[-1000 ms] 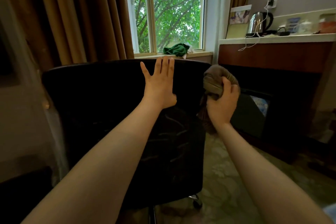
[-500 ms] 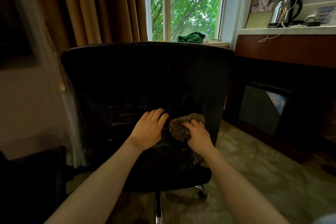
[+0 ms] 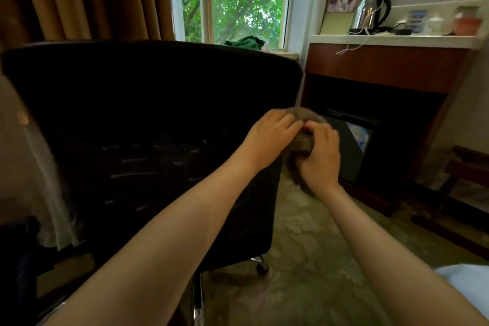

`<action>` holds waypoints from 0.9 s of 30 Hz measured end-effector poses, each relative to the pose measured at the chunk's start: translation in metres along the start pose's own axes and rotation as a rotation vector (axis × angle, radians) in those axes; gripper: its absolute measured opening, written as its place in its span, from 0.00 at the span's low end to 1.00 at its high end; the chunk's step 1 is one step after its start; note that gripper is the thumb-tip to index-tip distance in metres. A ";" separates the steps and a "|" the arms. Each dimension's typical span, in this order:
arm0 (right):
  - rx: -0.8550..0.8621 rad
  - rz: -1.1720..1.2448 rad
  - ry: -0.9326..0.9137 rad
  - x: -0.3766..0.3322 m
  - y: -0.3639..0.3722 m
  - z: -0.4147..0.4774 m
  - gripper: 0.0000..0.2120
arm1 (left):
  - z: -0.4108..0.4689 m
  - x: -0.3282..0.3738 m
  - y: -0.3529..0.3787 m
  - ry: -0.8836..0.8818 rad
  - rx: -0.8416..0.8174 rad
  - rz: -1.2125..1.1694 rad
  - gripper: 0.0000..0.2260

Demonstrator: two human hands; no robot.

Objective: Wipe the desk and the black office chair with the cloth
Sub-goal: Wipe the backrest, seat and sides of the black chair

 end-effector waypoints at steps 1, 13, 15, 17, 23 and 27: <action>0.012 -0.060 -0.001 0.012 0.001 0.009 0.23 | 0.012 0.007 0.001 0.051 0.022 0.054 0.18; 0.201 0.141 0.152 0.039 0.119 -0.065 0.20 | -0.054 -0.020 0.093 0.039 -0.080 0.058 0.18; 0.185 0.143 0.173 0.039 0.131 -0.081 0.19 | -0.071 -0.022 0.104 0.015 -0.107 0.031 0.20; 0.137 0.182 0.217 0.035 0.148 -0.102 0.20 | -0.088 -0.024 0.117 0.018 -0.162 0.026 0.21; -0.027 0.364 0.318 0.008 0.198 -0.163 0.20 | -0.146 -0.034 0.151 0.066 -0.320 0.048 0.20; -0.162 0.479 0.360 -0.003 0.218 -0.180 0.22 | -0.165 -0.038 0.164 0.060 -0.483 0.073 0.19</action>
Point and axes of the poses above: each hand's wrist, its own z-axis towards the middle knuckle, its own y-axis out of the palm, x = y × z, the point moved 10 cm from there along z, towards the middle knuckle, and after that the axes turned 11 degrees about -y, right-handed, at the moved point
